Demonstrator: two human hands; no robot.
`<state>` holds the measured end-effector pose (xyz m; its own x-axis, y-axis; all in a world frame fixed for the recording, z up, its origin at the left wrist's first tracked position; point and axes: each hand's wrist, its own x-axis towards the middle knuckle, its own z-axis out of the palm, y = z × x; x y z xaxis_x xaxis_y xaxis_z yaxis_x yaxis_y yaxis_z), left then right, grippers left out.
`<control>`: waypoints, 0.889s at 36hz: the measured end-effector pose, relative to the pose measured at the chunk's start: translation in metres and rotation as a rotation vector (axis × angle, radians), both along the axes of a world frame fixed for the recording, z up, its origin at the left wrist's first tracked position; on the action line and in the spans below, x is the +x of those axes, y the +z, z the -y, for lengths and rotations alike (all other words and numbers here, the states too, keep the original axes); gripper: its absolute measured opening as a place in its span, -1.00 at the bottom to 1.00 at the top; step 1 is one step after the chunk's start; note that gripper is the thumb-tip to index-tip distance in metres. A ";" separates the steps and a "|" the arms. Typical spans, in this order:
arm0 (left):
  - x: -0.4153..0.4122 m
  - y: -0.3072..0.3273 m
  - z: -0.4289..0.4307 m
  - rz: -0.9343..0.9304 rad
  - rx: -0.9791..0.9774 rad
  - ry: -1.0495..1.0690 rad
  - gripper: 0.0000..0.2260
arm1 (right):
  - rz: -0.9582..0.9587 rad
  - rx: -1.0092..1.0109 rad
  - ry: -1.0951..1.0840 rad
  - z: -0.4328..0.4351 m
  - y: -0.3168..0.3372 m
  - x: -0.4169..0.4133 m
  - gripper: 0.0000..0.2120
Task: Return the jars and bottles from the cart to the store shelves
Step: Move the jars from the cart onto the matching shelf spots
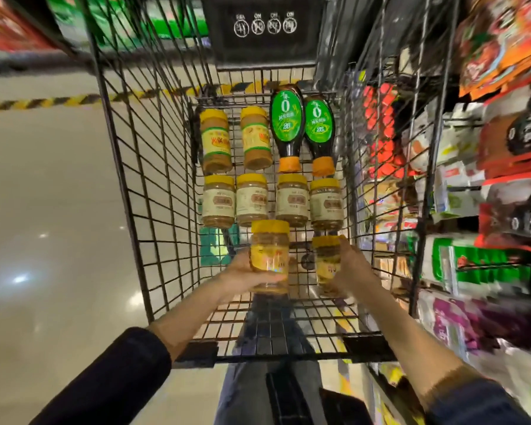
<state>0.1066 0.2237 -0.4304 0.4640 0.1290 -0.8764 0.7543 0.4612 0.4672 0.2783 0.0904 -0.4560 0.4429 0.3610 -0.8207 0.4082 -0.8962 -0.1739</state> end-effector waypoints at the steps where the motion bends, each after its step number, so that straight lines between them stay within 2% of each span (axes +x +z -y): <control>1: -0.004 0.002 -0.002 0.001 -0.004 0.014 -0.65 | 0.017 -0.007 -0.001 0.000 -0.004 0.000 -0.27; 3: -0.010 0.006 -0.007 -0.014 0.021 0.030 -0.66 | 0.056 -0.020 -0.004 0.002 -0.012 -0.001 -0.37; 6: -0.018 0.011 -0.013 -0.037 0.067 0.066 -0.53 | 0.100 -0.027 -0.012 0.003 -0.016 -0.003 -0.48; 10: -0.026 0.018 -0.018 -0.023 0.075 0.092 -0.60 | 0.102 -0.041 0.065 0.007 -0.021 -0.007 -0.19; 13: -0.030 0.019 -0.020 -0.012 0.108 0.110 -0.53 | 0.089 -0.030 0.040 0.008 -0.025 -0.008 -0.06; 17: -0.037 0.020 -0.019 0.037 0.057 0.138 -0.55 | 0.071 -0.049 -0.018 0.003 -0.028 -0.008 -0.15; 21: -0.041 0.021 -0.014 0.042 0.057 0.150 -0.56 | 0.006 -0.053 -0.097 0.001 -0.035 -0.010 -0.13; 26: -0.043 0.020 -0.011 0.018 0.050 0.154 -0.43 | -0.116 -0.066 -0.206 0.005 -0.044 -0.008 -0.13; 32: -0.042 0.018 -0.012 -0.010 0.057 0.161 -0.39 | -0.119 -0.045 -0.319 0.003 -0.049 -0.008 -0.17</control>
<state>0.0642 0.2353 -0.4122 0.4246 0.2509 -0.8699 0.6777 0.5491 0.4891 0.2703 0.0876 -0.5049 0.4280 0.1819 -0.8853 0.0853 -0.9833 -0.1607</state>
